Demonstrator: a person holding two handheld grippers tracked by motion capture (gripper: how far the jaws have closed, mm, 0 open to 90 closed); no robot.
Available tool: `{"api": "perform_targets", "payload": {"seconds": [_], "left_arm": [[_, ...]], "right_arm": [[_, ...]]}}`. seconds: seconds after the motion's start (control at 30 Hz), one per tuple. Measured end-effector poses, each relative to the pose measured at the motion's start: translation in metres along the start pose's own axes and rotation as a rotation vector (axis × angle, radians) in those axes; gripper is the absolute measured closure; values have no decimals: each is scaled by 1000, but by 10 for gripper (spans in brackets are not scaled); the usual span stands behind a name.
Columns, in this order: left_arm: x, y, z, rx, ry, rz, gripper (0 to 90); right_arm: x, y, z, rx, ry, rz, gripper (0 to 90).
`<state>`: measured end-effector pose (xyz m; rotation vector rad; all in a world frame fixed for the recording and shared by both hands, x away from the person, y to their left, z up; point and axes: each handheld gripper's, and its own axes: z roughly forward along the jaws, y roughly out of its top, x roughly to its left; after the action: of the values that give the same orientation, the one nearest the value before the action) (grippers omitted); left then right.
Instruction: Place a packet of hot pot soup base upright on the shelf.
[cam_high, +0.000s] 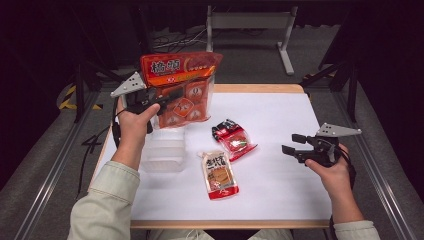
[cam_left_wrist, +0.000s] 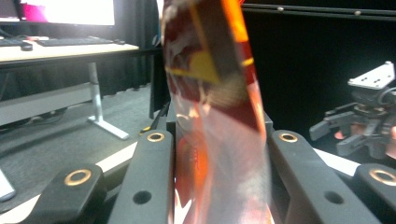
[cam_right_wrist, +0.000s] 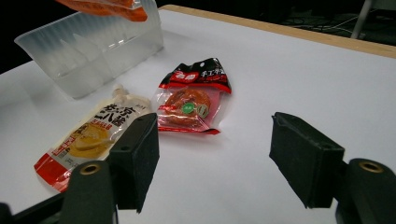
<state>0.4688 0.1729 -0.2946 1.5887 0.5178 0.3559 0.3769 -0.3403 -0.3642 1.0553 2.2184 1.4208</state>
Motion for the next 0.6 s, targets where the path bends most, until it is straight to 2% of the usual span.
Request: {"api": "perform_targets", "payload": {"seconds": [0.13, 0.33, 0.43, 0.6], "left_arm": [[8, -1, -1, -8, 39, -11, 714], [15, -2, -1, -12, 70, -22, 714], [20, -5, -1, -23, 85, -2, 713], [26, -9, -4, -37, 118, -1, 713]], "right_arm": [[1, -1, 3, 7, 7, 2, 338], [2, -1, 4, 6, 7, -4, 338], [1, -1, 4, 8, 8, 3, 337], [0, -2, 4, 10, 14, 8, 338]]}}
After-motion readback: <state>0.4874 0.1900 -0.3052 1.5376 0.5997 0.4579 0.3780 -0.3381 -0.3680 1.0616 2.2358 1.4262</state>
